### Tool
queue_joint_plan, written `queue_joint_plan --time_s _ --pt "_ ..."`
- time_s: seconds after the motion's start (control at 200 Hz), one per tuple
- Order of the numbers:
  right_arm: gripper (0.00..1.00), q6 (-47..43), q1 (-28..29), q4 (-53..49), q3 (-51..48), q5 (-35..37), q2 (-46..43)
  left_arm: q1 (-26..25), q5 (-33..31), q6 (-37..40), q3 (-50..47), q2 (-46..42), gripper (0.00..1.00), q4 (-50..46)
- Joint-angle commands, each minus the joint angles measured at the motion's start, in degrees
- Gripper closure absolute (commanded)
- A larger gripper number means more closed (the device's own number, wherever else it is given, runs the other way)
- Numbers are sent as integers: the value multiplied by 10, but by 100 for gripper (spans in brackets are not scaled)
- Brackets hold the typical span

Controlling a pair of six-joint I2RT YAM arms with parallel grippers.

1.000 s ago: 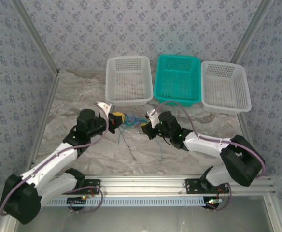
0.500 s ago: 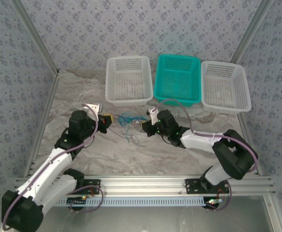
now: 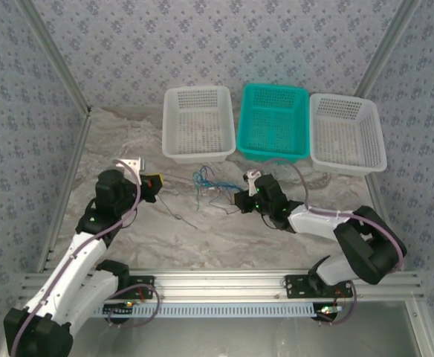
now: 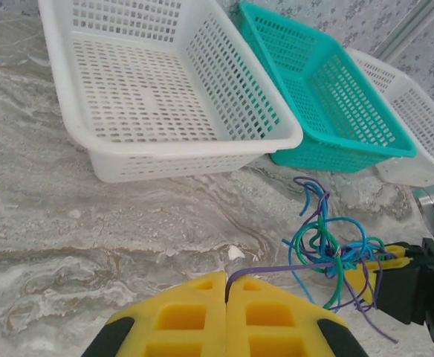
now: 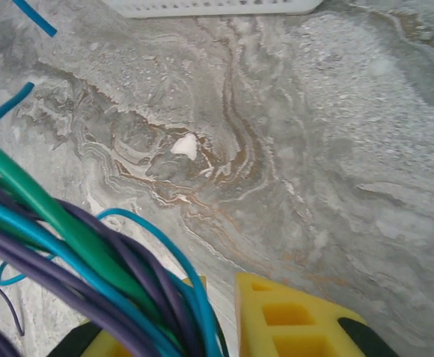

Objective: Untangle the cables

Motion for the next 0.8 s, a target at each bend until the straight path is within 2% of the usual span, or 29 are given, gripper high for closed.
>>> queue_joint_plan --time_s 0.0,0.03,0.13,0.25,0.36,0.52,0.6,0.74,0.8 --pt "56 -3 -19 -144 -40 84 -34 27 -59 10 46 -8 100 110" --pt "46 -11 -16 -144 -42 67 -52 23 -40 17 48 -6 100 112" --pt "36 -52 1 -138 -44 17 -132 -4 6 46 60 10 100 93" --pt "26 -93 21 -110 -42 3 -211 -59 -19 78 60 31 100 64" --pt "20 -122 30 -68 -30 -51 -235 -93 -39 68 45 46 100 73" --pt "16 -126 44 -50 22 -125 -186 -132 -67 57 26 65 100 83" --pt "15 -127 60 -33 39 -118 -145 -146 -84 56 20 68 100 74" --pt "16 -141 95 7 75 -50 -47 -156 -117 52 16 63 100 52" --pt "17 -144 99 35 95 -45 4 -158 -118 48 15 59 100 50"
